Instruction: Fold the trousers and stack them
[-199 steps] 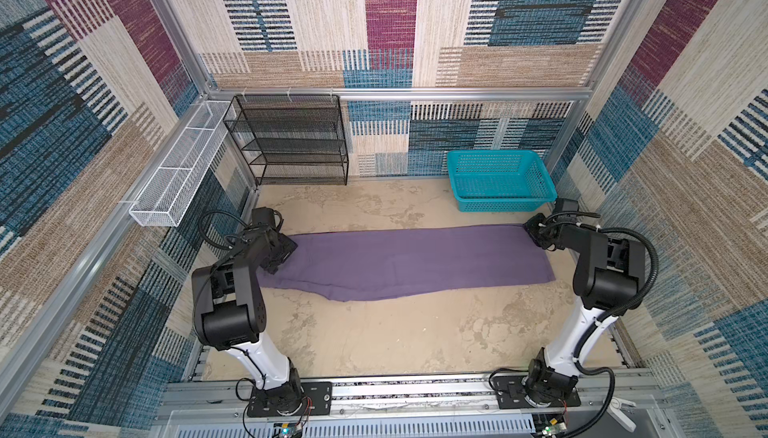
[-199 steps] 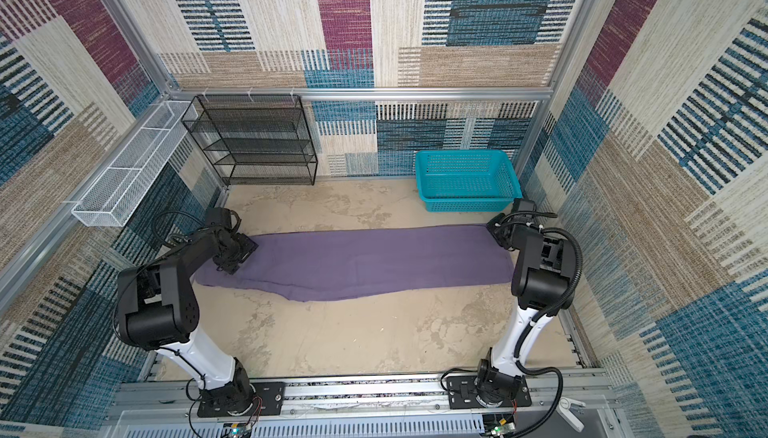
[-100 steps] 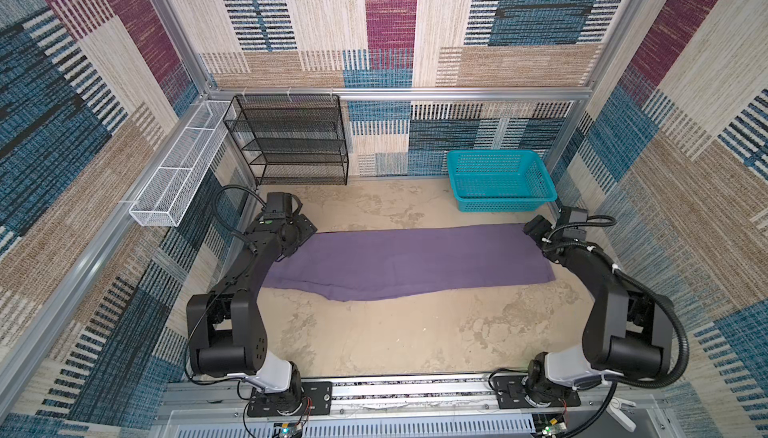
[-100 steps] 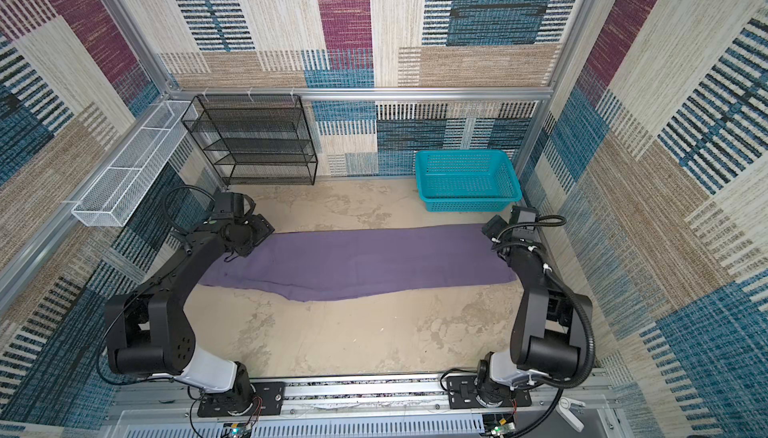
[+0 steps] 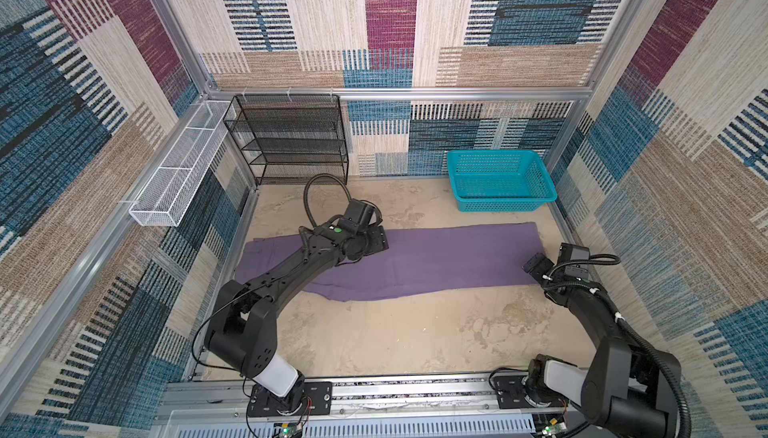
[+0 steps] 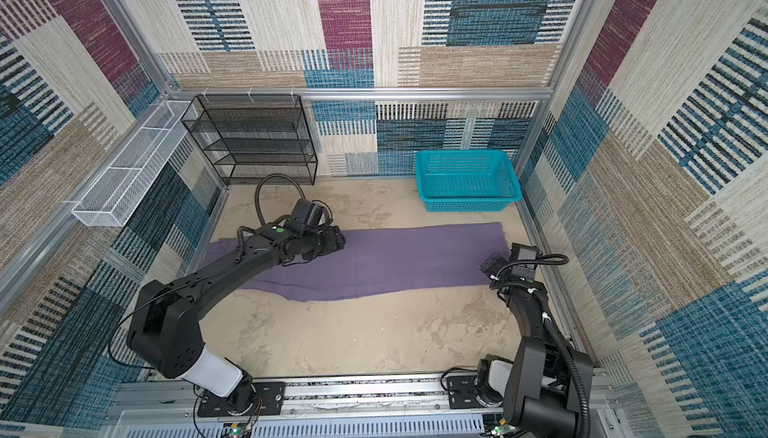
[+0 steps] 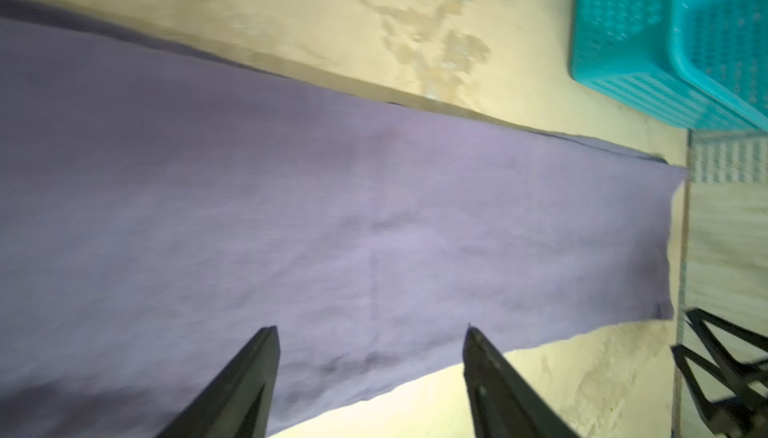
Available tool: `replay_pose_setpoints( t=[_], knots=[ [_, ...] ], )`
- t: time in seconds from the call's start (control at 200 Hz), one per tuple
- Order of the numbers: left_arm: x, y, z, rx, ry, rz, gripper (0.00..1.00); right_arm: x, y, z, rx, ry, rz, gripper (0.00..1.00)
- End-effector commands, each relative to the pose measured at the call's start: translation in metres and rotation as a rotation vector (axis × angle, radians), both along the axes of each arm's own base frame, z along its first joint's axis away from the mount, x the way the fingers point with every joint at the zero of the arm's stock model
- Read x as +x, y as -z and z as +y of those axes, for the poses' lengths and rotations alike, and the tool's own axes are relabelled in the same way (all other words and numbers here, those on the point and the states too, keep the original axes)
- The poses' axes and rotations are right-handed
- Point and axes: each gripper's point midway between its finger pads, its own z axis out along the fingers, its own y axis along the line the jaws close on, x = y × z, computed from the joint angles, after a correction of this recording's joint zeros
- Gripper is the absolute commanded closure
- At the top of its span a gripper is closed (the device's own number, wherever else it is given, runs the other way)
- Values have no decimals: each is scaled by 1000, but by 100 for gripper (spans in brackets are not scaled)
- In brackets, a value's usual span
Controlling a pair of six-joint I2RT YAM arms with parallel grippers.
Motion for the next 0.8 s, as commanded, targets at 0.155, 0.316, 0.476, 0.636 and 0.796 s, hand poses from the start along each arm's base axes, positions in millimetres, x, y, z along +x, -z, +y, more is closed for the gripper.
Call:
replay_pose_setpoints(
  t=[0.155,0.316,0.476,0.636,0.796],
  knots=[
    [4,9,-96,-50,158,-43,30,-3,26,-1,109,-24,5,6],
    [9,29,-125,-60,207,-18,37,-4,34,-7,136,1,5,6],
    [12,49,-139,-62,225,11,37,-1,35,-9,145,4,0,7],
    [11,70,-143,-42,227,39,37,0,35,-12,140,26,-13,10],
    [9,96,-142,-36,218,76,37,10,29,-19,124,52,-66,21]
  ],
)
